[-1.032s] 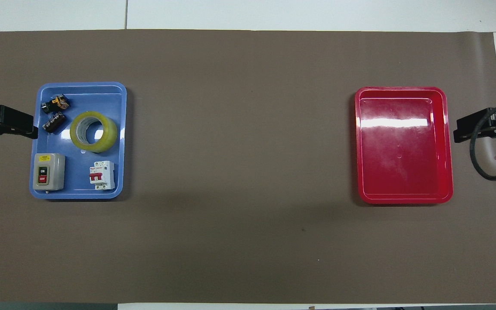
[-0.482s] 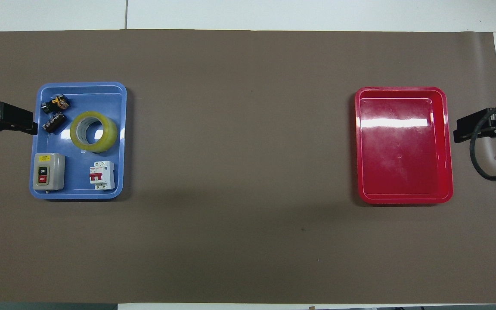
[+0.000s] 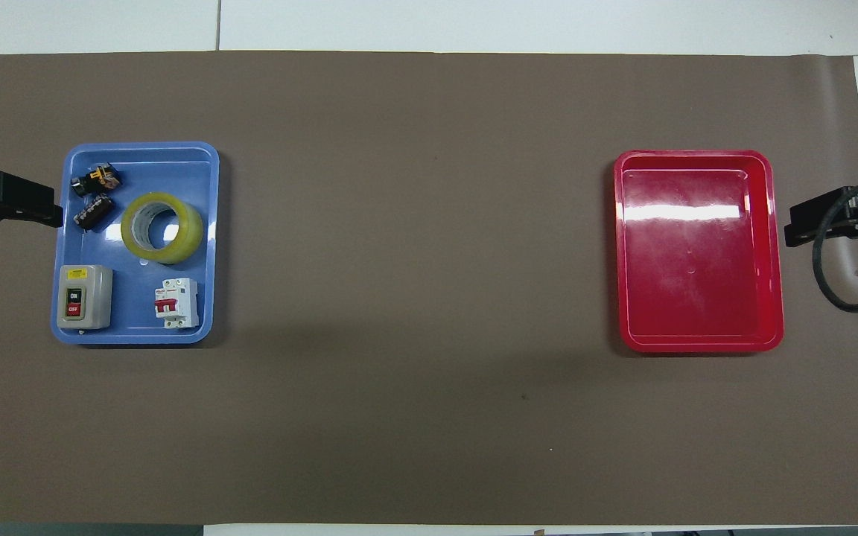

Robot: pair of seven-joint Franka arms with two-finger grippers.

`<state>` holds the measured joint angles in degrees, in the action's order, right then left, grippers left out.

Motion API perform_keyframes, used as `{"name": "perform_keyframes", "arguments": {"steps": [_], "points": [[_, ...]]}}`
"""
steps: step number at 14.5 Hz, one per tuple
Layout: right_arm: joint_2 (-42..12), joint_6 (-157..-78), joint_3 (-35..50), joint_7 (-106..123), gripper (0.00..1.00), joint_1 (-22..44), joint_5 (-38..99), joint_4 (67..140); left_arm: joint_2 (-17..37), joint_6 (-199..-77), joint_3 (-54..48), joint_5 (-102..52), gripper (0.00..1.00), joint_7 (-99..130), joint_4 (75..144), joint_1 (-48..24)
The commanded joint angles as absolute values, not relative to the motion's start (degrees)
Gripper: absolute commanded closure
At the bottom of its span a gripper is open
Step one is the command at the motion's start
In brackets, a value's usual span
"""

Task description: Place and move tape with both arms

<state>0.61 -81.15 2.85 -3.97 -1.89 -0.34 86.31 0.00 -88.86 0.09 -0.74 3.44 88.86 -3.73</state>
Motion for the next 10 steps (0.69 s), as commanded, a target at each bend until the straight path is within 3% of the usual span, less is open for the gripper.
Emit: {"name": "perform_keyframes", "arguments": {"steps": [1, 5, 10], "points": [[0.44, -80.51, 3.34, -4.04, 0.0, -2.37, -0.09, 85.78, 1.75, -92.97, -0.09, 0.35, 0.0, 2.64, 89.83, -3.34], [0.44, -80.51, 3.34, -4.04, 0.0, -2.37, -0.09, 85.78, 6.4, -100.0, -0.09, 0.35, 0.0, 1.23, 92.19, -2.11], [0.44, -80.51, 3.34, -4.04, 0.0, -2.37, -0.09, 85.78, 7.99, -116.69, -0.09, 0.35, 0.0, 0.97, 106.24, -0.7]]}}
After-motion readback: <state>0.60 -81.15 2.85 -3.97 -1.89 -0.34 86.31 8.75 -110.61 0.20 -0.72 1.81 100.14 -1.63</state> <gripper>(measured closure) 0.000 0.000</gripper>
